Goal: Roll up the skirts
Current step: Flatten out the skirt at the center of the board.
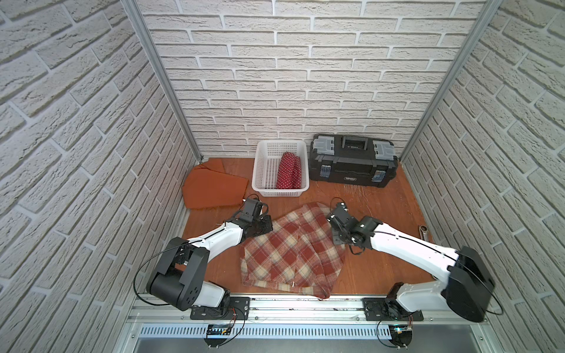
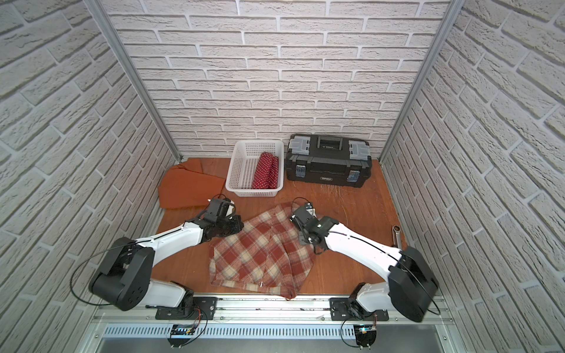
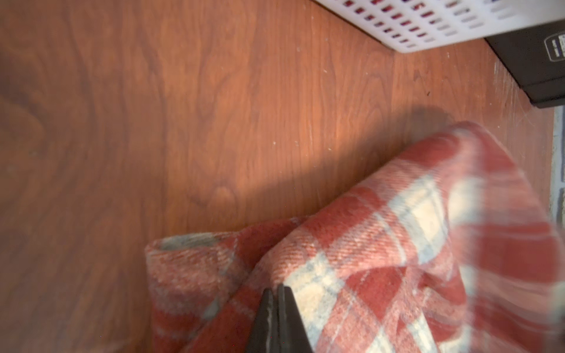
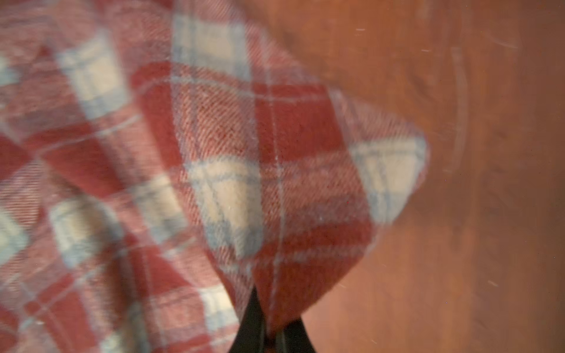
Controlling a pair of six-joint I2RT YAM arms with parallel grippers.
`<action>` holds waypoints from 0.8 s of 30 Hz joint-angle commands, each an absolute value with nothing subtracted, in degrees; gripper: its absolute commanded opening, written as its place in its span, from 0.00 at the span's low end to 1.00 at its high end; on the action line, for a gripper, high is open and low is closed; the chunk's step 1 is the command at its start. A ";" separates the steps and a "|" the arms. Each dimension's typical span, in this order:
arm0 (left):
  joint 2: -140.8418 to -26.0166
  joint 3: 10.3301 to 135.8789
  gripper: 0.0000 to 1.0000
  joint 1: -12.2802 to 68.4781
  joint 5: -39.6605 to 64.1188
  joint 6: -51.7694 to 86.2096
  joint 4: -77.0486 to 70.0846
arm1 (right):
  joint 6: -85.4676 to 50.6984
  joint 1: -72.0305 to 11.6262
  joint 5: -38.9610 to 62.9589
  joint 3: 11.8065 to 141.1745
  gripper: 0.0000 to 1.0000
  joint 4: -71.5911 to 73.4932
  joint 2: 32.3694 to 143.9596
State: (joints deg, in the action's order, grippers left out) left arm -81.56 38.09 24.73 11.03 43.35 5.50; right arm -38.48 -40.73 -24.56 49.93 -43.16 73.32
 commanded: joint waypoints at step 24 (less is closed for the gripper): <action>-66.26 37.11 0.00 22.60 7.25 46.49 13.49 | -32.63 -30.86 -8.04 60.41 0.02 -24.83 98.96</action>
State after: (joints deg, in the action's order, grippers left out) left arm -66.65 38.06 23.46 7.92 45.69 13.52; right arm -34.79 -32.93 -14.46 59.31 -28.49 94.80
